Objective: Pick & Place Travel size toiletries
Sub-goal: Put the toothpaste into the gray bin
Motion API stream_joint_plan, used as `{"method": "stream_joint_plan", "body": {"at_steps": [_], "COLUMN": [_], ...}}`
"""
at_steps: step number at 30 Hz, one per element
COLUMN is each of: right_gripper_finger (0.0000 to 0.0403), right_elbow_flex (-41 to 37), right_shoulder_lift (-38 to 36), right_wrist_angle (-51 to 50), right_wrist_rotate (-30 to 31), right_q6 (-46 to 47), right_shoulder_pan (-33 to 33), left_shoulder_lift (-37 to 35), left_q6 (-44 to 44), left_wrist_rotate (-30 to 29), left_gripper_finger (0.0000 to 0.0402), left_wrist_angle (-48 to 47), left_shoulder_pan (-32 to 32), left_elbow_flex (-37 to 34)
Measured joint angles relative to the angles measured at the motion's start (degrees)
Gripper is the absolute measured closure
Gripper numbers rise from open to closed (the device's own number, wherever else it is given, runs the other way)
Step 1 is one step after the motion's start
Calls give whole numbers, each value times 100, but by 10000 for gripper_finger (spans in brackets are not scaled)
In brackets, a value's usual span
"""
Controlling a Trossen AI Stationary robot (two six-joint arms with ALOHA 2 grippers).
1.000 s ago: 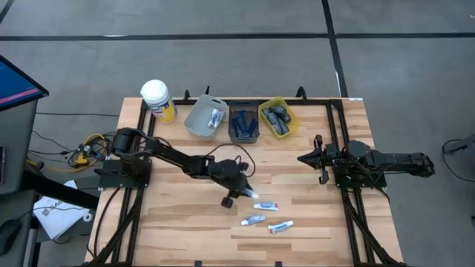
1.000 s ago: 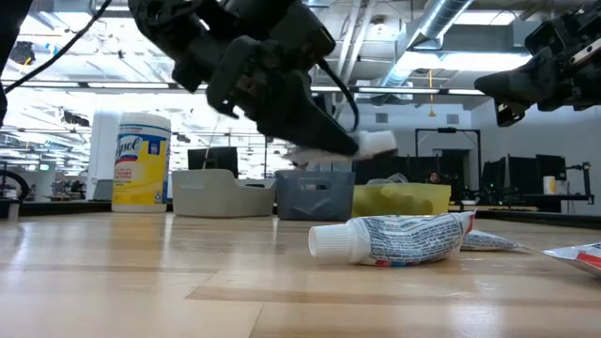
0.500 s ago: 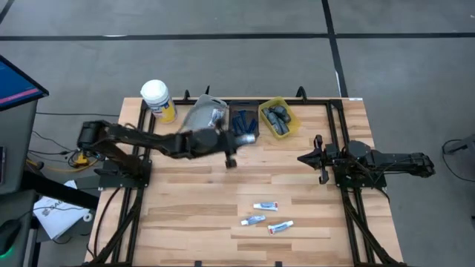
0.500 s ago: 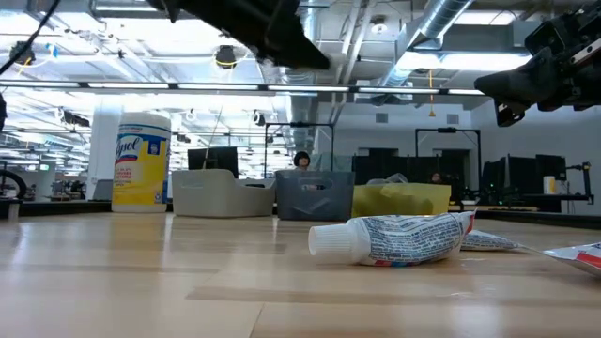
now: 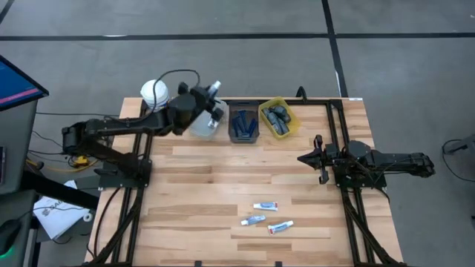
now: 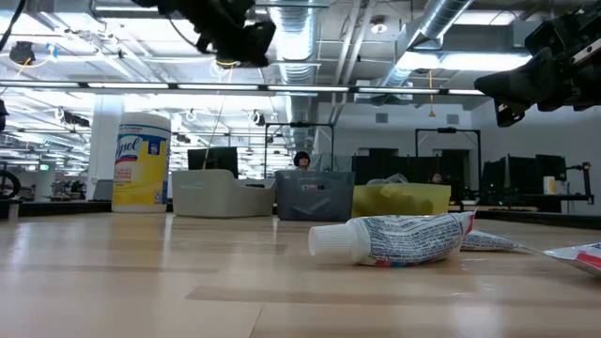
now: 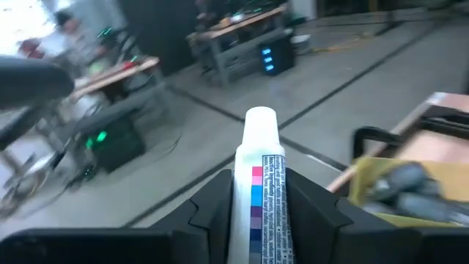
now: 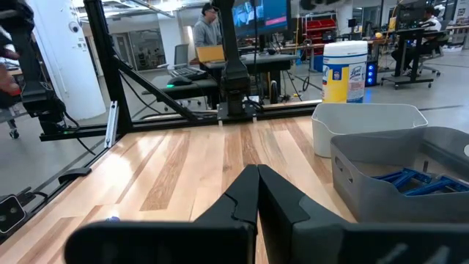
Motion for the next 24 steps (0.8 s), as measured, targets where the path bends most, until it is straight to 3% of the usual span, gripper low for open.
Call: {"method": "stream_joint_plan", "body": {"at_steps": [7, 11, 24], "right_gripper_finger": [403, 403, 403], "right_elbow_flex": [0, 0, 0], "right_shoulder_lift": [0, -1, 1], "right_wrist_angle": [0, -2, -1], "right_wrist_rotate": [1, 0, 2], "right_q6": [0, 1, 1], "right_shoulder_pan": [-1, 1, -1], "left_shoulder_lift": [7, 7, 7], "left_q6": [-806, -1337, -2616], "left_wrist_rotate": [58, 425, 645], "left_gripper_finger": [294, 294, 294], "left_wrist_angle": [-72, -81, 139], "left_shoulder_pan": [687, 937, 1036], "left_elbow_flex": [-465, -997, -2515]}}
